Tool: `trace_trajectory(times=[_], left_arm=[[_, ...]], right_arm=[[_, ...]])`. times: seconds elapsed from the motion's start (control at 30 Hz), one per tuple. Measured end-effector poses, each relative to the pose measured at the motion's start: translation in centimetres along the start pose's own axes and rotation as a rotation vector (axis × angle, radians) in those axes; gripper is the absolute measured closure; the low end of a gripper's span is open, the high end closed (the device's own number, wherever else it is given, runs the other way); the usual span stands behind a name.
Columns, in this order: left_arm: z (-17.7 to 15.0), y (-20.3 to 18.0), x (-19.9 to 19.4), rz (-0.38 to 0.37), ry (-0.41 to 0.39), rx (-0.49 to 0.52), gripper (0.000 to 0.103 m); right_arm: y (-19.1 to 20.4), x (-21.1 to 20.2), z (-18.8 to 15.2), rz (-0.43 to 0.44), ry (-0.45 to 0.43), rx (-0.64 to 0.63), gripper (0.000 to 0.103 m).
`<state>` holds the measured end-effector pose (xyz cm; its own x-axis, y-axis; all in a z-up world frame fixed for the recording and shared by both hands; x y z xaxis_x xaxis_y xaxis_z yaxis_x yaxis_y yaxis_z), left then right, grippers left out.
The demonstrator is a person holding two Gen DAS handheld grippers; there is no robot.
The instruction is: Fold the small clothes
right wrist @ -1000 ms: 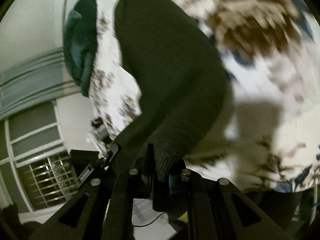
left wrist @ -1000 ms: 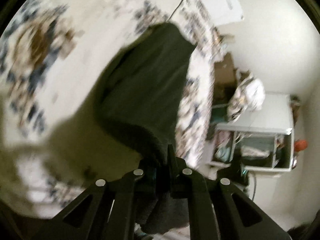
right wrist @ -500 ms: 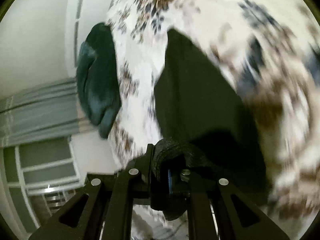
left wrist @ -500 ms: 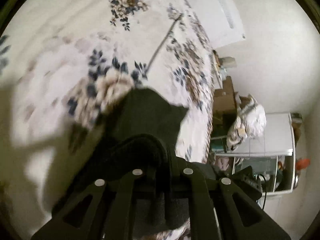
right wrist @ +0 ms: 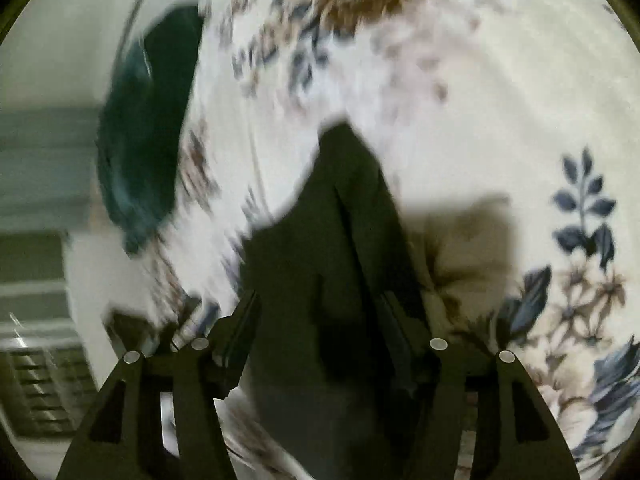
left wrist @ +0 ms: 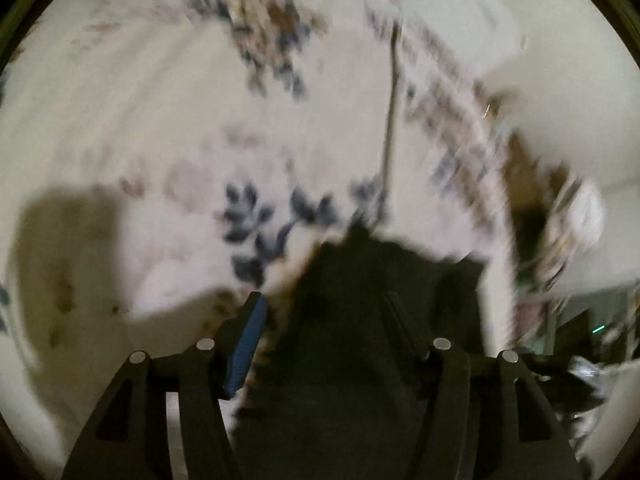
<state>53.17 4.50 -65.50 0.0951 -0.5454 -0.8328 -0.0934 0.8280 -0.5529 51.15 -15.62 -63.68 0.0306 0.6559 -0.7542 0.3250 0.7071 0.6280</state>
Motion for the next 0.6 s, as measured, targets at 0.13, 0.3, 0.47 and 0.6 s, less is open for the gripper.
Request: trace_trajectory(times=[0.13,0.3,0.47,0.6], left_arm=[[-0.6,0.1,2.5,0.019,0.044,0.018,0.059],[-1.0,-3.9,-1.7,-0.051,-0.071,0.131,0.1],[1.1,-6.8,-4.6,-0.114,-0.124,0.163,0.1],[3.6,-5.9,-2.3,-0.073,-0.083,0.14,0.098]], right_arm=[[-0.2,4.4,-2.0,-0.073,0.107,-0.073,0.042],[-1.7,3.5,-2.7,-0.04,0.014,-0.035,0.093],[-0.5,-0.8,-3.4,-0.019,-0.099,-0.092,0.093],[-0.9,-2.4,-1.4,-0.044,-0.141,-0.083,0.093]])
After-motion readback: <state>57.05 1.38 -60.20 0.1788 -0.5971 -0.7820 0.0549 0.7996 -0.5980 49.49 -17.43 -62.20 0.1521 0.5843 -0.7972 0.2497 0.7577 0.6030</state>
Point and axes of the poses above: each gripper's, at about its wrist camera, not at the fingertips, and x roughly the way its jaws point, y to its left, z to its top, the point moved 10 cm from there along x, roughly the way its jaws point, and after that the axes turned 9 degrees about y, right-handed, at the moved point
